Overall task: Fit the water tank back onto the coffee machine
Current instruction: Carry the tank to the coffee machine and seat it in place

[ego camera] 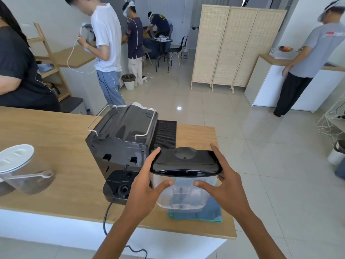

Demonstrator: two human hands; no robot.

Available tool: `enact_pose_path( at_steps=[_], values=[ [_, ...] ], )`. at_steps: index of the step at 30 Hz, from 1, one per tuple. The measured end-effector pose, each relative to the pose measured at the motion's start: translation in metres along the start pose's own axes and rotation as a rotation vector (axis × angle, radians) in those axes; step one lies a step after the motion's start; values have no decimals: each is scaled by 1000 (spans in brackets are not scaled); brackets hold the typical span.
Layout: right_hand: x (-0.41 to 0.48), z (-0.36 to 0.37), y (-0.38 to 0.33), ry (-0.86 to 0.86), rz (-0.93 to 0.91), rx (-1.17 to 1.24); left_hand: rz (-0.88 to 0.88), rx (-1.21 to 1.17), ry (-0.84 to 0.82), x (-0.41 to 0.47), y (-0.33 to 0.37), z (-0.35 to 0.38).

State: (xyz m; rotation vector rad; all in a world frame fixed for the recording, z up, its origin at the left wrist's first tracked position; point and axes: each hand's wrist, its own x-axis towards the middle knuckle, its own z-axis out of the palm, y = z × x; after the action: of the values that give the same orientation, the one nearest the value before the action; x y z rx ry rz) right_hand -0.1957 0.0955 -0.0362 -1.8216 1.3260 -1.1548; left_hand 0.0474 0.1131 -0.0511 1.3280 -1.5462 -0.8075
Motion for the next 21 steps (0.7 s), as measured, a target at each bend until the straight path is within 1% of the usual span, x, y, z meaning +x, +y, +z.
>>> enact_pose_path(
  at_steps=[4, 7, 9, 13, 18, 21],
  values=[
    [-4, 32, -28, 15, 5, 44, 7, 31, 45, -15, 13, -41],
    [-5, 60, -46, 17, 7, 59, -18, 81, 47, -18, 16, -72],
    [-4, 77, -57, 12, 8, 56, -29, 78, 44, -21, 11, -89],
    [3, 107, -75, 20, -7, 23, 1, 66, 54, -18, -10, -122],
    [14, 142, -93, 68, -33, 11, 34, 0, 61, -8, -27, -153],
    [21, 158, -102, 86, -34, 6, 53, 13, 79, 0, -34, -167]
  ],
)
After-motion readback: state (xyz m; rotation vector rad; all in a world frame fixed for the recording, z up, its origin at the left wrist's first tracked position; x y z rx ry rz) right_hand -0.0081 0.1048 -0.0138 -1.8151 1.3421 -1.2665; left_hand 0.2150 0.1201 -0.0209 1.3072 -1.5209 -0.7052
